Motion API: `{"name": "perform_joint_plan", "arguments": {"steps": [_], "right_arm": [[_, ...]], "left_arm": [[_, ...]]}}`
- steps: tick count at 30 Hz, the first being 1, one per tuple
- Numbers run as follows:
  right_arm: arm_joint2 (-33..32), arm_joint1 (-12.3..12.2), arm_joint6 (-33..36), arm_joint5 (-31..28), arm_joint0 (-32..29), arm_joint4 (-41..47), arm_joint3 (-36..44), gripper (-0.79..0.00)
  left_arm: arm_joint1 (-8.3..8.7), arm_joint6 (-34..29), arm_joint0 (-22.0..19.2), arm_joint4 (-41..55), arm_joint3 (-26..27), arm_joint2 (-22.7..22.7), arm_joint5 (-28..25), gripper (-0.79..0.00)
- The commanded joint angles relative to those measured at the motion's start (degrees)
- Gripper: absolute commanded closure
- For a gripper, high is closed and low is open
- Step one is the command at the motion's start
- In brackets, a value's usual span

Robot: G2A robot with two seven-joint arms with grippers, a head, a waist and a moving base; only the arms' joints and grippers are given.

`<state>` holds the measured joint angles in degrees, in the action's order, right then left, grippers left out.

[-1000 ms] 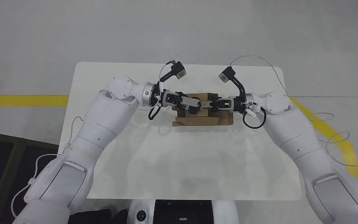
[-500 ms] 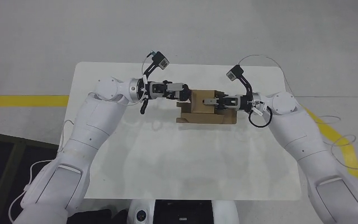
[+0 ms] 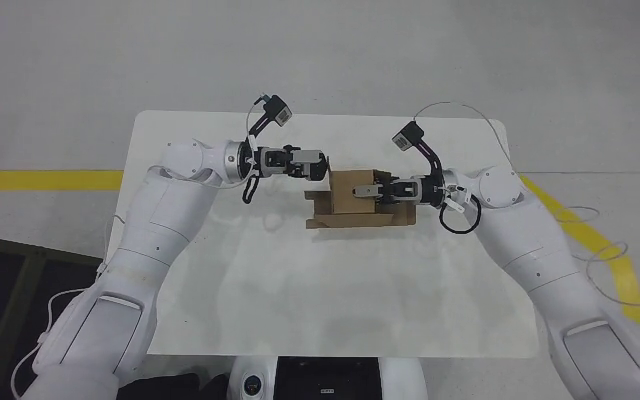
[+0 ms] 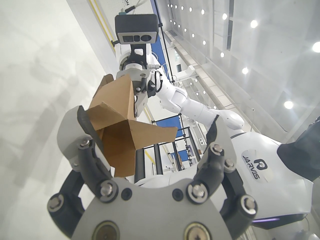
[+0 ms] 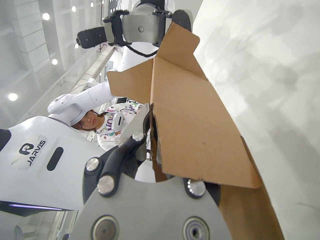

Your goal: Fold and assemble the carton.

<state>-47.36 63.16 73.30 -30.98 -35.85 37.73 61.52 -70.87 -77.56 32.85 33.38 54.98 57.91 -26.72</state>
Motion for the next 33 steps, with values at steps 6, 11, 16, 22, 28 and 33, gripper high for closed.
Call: {"name": "perform_joint_plan", "arguments": {"steps": [6, 11, 16, 22, 28, 33], "right_arm": [[1.1, 0.4, 0.4, 0.4, 0.0, 0.5, 1.3, 0.000], [1.7, 0.8, 0.5, 0.5, 0.2, 0.7, 1.3, 0.000], [2.3, 1.1, 0.5, 0.5, 0.3, 0.7, 1.2, 0.000], [1.9, 1.1, -0.2, -0.2, 0.6, 0.6, -0.4, 0.000], [0.4, 0.7, -1.4, -1.4, 1.3, -0.7, -3.3, 0.000], [-0.9, 0.5, -2.3, -2.3, 1.8, -1.4, -5.4, 0.000]], "left_arm": [[-0.12, 0.1, 0.0, 0.4, -0.1, -0.1, -0.1, -0.785], [-0.39, -0.1, 0.0, 1.3, 0.2, -0.5, 0.1, -0.785], [-0.58, -0.1, -0.3, 1.6, 0.3, -0.8, 0.1, -0.785], [-0.47, 1.6, -0.5, 0.6, 0.1, -0.2, -1.6, -0.785], [0.41, 3.5, 0.2, -1.9, 0.7, 1.8, -3.5, -0.785], [0.84, 3.5, 1.4, -2.4, 2.1, 2.4, -3.5, -0.785]]}}
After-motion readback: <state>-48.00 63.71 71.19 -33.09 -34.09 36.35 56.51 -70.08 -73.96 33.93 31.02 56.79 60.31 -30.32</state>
